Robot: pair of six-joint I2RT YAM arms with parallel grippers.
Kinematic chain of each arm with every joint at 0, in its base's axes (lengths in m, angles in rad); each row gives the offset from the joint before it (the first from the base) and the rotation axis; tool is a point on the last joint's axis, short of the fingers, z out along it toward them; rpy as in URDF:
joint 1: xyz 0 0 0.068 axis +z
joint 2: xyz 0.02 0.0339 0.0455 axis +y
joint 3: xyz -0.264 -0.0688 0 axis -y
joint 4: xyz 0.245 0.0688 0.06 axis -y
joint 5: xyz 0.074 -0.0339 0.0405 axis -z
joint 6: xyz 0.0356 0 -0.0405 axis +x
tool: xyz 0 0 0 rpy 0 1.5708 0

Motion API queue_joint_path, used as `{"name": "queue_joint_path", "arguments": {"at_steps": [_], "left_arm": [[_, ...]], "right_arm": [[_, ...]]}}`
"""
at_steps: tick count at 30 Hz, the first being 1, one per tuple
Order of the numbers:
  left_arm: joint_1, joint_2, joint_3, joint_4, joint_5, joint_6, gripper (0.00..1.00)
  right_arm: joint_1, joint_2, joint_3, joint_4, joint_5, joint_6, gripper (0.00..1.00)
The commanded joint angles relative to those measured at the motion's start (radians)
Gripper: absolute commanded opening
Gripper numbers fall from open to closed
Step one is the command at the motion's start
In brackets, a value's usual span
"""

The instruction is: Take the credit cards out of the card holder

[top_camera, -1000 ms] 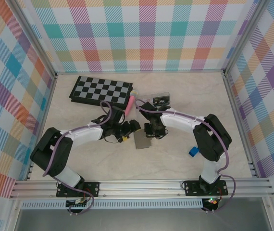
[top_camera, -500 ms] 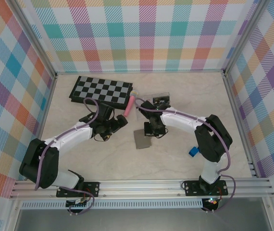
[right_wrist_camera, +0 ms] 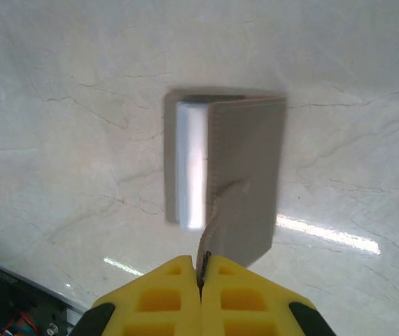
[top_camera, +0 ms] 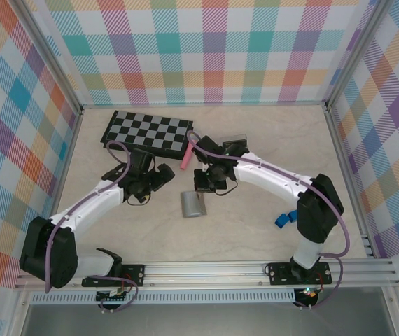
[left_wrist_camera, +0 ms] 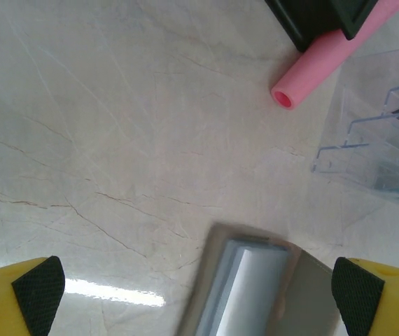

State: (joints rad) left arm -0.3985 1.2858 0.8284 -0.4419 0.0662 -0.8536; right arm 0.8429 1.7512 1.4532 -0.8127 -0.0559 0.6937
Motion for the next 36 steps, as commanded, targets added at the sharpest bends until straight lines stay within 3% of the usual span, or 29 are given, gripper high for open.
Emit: {"name": "queue_joint_path", "arguments": {"at_steps": [1, 8, 16, 25, 36], "left_arm": [[0.008, -0.031, -0.032, 0.009, 0.019, 0.037, 1.0], [0.004, -0.016, -0.072, 0.102, 0.182, 0.044, 1.0], [-0.077, 0.082, -0.065, 0.236, 0.351, 0.026, 0.94], [-0.171, 0.173, -0.064, 0.292, 0.338, -0.055, 0.71], [-0.198, 0.261, -0.028, 0.261, 0.316, -0.048, 0.69]], "right_arm": [[-0.004, 0.01, 0.011, -0.074, 0.103, 0.032, 0.05], [-0.042, -0.029, -0.105, -0.069, 0.228, 0.062, 0.05], [-0.092, -0.038, -0.242, -0.005, 0.2, 0.067, 0.05], [-0.131, -0.019, -0.303, 0.042, 0.143, 0.043, 0.05], [-0.18, 0.032, -0.303, 0.091, 0.09, -0.004, 0.05]]}}
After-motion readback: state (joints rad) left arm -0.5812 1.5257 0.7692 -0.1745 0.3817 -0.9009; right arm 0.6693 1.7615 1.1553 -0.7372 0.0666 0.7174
